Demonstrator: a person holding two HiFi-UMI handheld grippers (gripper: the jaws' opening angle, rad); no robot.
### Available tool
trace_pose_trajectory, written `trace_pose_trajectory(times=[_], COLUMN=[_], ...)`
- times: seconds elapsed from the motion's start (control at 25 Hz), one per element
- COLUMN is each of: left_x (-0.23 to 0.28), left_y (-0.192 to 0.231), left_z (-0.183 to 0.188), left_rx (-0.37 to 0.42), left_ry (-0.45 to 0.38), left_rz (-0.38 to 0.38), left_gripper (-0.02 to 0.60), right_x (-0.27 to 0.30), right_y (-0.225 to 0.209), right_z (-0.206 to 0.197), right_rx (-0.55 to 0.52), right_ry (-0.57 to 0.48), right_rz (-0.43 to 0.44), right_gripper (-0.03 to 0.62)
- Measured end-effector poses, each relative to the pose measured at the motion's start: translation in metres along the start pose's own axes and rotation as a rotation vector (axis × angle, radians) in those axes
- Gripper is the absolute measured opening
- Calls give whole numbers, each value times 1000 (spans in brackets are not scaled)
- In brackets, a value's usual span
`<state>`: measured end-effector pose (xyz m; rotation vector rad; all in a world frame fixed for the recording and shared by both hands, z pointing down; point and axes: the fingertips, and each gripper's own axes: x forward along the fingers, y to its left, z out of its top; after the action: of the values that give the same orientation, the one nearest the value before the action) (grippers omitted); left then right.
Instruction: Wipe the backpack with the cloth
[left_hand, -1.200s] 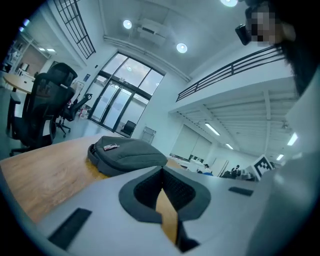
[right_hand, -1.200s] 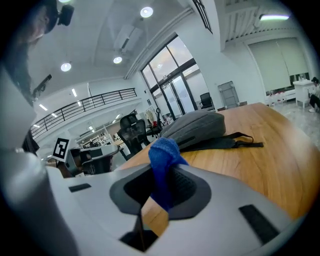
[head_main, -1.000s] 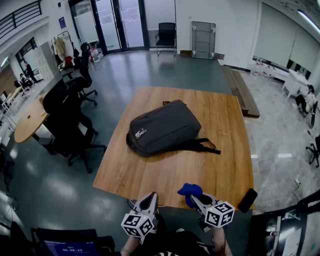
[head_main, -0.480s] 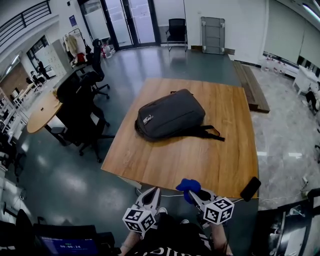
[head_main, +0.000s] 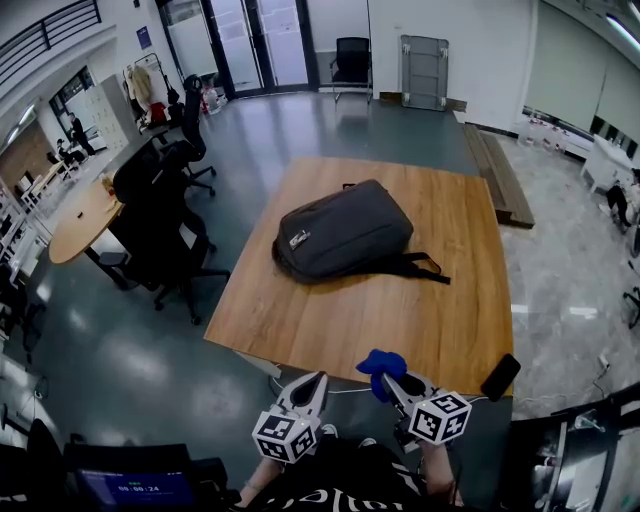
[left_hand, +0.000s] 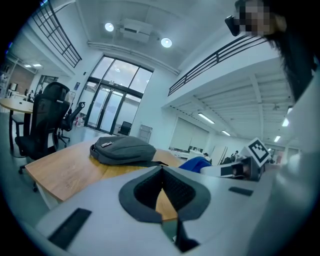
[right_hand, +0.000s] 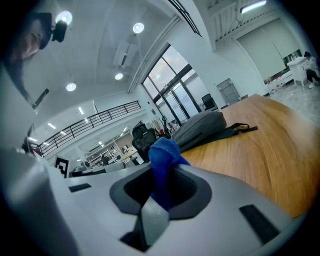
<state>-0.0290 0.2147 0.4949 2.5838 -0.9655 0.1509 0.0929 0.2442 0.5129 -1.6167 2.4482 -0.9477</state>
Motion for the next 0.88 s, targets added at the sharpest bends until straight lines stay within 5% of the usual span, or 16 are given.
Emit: trace_pose_trajectory(times=[0.88], left_x=[7], left_y=[-17], left_z=[-8], left_rx=[-5], left_ry=[28], left_rz=[-41], left_gripper=[0], right_x=[-21], right_y=[6], right_z=[3], right_rx=[-56], right_ry=[11], right_rz=[-15], right_gripper=[66])
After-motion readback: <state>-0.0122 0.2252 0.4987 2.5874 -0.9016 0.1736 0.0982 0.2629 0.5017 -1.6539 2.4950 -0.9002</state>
